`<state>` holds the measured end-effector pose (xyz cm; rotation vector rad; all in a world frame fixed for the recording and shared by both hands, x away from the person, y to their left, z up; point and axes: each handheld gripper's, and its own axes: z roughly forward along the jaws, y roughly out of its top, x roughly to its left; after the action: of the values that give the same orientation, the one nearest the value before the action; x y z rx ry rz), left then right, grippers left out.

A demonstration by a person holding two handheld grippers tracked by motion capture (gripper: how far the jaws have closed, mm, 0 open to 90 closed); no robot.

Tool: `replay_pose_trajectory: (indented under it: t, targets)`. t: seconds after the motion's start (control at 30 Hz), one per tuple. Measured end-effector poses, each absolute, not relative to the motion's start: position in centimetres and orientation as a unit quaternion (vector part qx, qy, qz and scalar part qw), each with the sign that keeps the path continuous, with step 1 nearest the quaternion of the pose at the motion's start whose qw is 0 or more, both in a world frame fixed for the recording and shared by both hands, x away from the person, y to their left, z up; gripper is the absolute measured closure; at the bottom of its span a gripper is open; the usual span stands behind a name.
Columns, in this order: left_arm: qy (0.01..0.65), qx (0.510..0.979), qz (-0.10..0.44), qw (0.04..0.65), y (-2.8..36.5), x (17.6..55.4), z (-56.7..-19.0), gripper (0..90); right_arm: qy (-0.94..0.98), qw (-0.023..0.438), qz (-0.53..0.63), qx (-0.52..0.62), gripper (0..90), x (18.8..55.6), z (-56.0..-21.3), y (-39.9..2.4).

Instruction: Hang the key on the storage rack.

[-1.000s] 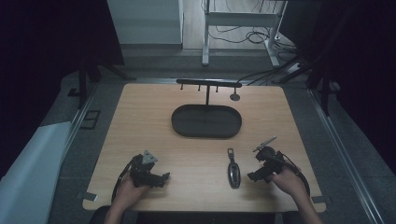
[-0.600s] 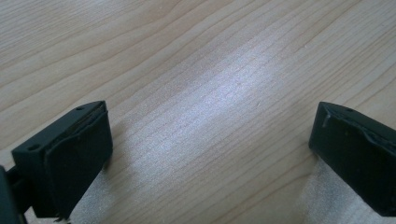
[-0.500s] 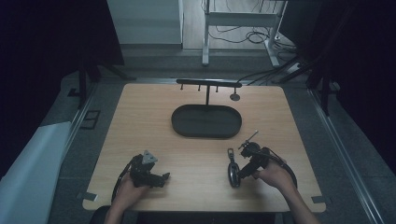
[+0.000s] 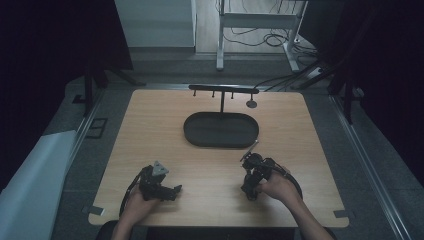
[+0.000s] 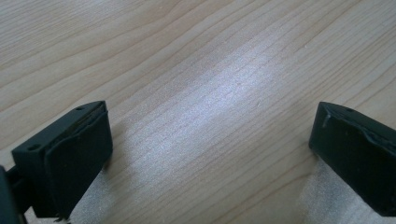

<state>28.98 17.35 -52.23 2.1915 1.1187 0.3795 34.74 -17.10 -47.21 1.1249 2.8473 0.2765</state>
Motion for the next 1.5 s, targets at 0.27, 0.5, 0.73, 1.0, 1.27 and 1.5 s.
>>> replay_pose_trajectory:
  t: [0.27,0.5,0.73,1.0,1.27,1.5]
  targets:
    - [0.426,0.833,0.145,0.321,17.3,29.0,-52.2,0.0,0.930,0.043,0.055,0.362,2.9,34.5,-48.3,-17.2]
    - [0.426,0.834,0.145,0.321,17.3,29.0,-52.2,0.0,0.926,0.057,0.038,0.372,12.1,34.8,-48.0,-19.2]
    - [0.425,0.834,0.145,0.321,17.3,29.0,-52.2,0.0,0.925,0.038,0.051,0.375,30.1,35.0,-47.9,-18.9]
    - [0.425,0.834,0.145,0.321,17.3,29.0,-52.2,0.0,0.925,0.018,0.046,0.377,44.9,35.4,-47.9,-18.3]
    - [0.425,0.834,0.145,0.321,17.3,29.0,-52.2,0.0,0.936,0.009,0.033,0.351,47.9,35.5,-47.7,-18.2]
    - [0.425,0.834,0.145,0.321,17.3,29.0,-52.2,0.0,0.937,-0.009,0.046,0.346,48.2,35.7,-46.9,-18.4]
